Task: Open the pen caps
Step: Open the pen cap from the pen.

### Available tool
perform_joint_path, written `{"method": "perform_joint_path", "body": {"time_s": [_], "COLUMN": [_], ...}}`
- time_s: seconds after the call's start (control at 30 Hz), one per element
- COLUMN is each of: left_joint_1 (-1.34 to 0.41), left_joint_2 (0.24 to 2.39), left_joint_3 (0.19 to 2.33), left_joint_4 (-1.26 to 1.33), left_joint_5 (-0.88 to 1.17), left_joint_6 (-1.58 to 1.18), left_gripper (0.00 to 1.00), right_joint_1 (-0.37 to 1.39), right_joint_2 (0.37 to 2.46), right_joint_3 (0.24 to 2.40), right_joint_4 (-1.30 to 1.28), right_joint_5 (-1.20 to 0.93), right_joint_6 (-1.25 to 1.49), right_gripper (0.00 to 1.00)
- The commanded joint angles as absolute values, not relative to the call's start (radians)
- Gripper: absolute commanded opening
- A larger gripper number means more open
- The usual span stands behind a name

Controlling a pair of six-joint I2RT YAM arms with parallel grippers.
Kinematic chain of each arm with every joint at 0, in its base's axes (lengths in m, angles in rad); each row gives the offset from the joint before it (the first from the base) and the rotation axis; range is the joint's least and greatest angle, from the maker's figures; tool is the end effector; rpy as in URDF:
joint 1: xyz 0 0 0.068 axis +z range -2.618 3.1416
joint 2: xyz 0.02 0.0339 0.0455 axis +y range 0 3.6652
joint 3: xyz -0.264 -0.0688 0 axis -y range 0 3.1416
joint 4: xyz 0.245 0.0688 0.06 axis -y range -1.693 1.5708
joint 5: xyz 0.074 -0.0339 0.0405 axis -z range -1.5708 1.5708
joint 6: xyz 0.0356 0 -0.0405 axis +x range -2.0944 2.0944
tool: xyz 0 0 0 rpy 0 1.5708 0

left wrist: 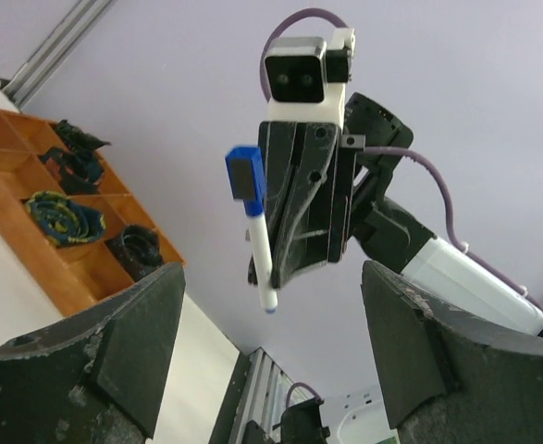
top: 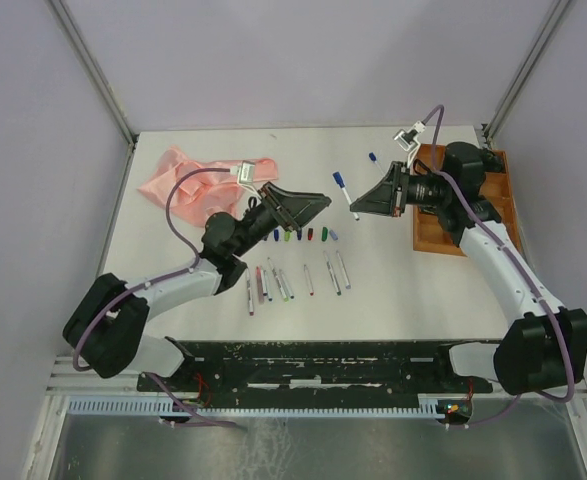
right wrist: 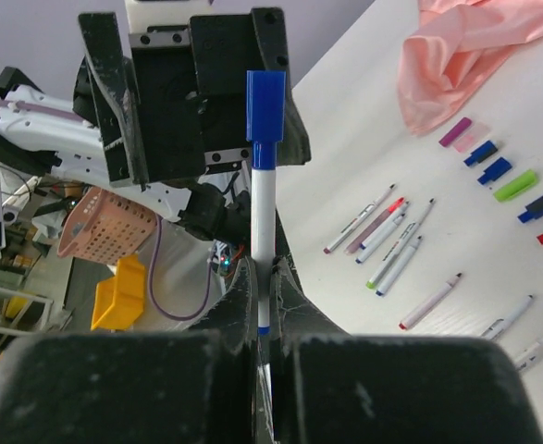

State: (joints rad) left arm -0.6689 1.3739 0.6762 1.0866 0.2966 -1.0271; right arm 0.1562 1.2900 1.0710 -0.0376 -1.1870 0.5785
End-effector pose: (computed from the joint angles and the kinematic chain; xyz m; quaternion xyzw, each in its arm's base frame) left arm 0.2247 -0.1909 0.3019 0.0226 0.5641 -0.6704 0.4815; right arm 0.2749 0.0767 0.3503 -0.1965 0.7134 0.5951 0.3135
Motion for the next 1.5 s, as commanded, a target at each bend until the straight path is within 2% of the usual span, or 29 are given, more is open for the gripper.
{"method": "perform_joint_path", "body": {"time_s": [0.0,0.4,0.77,0.87,0.97,1.03,1.07,1.1,1.2,1.27,1.33,1.47], "left_joint_1": [-0.664,-0.663,-0.663,-0.663,-0.663,-0.663,-0.663,-0.663,-0.665,-0.668,-0.672,-0.689], "left_joint_2": [1.428,1.464,1.464,1.459,1.457,1.456,1.456,1.456,1.454,1.456,1.457,1.46], "left_joint_3": [0.753,0.82,0.8,0.793,0.794,0.795,0.793,0.791,0.785,0.785,0.788,0.8], "left_joint_4": [1.246,1.218,1.252,1.253,1.246,1.241,1.24,1.24,1.232,1.217,1.202,1.161], "left_joint_5": [0.328,0.318,0.355,0.362,0.371,0.378,0.38,0.383,0.383,0.381,0.377,0.366], "left_joint_6": [-1.12,-1.119,-1.152,-1.15,-1.144,-1.138,-1.135,-1.131,-1.118,-1.108,-1.094,-1.056], "left_gripper": [0.82,0.7,0.43,0.3,0.07,0.03,0.03,0.03,0.03,0.03,0.03,0.03], "right_joint_1": [0.2,0.271,0.274,0.274,0.272,0.273,0.275,0.274,0.275,0.276,0.28,0.293], "right_joint_2": [1.26,1.274,1.286,1.295,1.296,1.294,1.291,1.288,1.272,1.257,1.256,1.259], "right_joint_3": [1.063,1.06,1.07,1.073,1.073,1.076,1.076,1.077,1.073,1.072,1.082,1.101], "right_joint_4": [0.08,0.066,0.016,0.003,-0.008,-0.025,-0.03,-0.039,-0.071,-0.098,-0.138,-0.201], "right_joint_5": [-1.242,-1.261,-1.25,-1.248,-1.245,-1.244,-1.243,-1.241,-1.229,-1.219,-1.211,-1.192], "right_joint_6": [0.634,0.6,0.557,0.546,0.528,0.512,0.505,0.494,0.446,0.409,0.368,0.315], "right_gripper": [0.0,0.0,0.0,0.0,0.0,0.0,0.02,0.07,0.35,0.48,0.52,0.52]}}
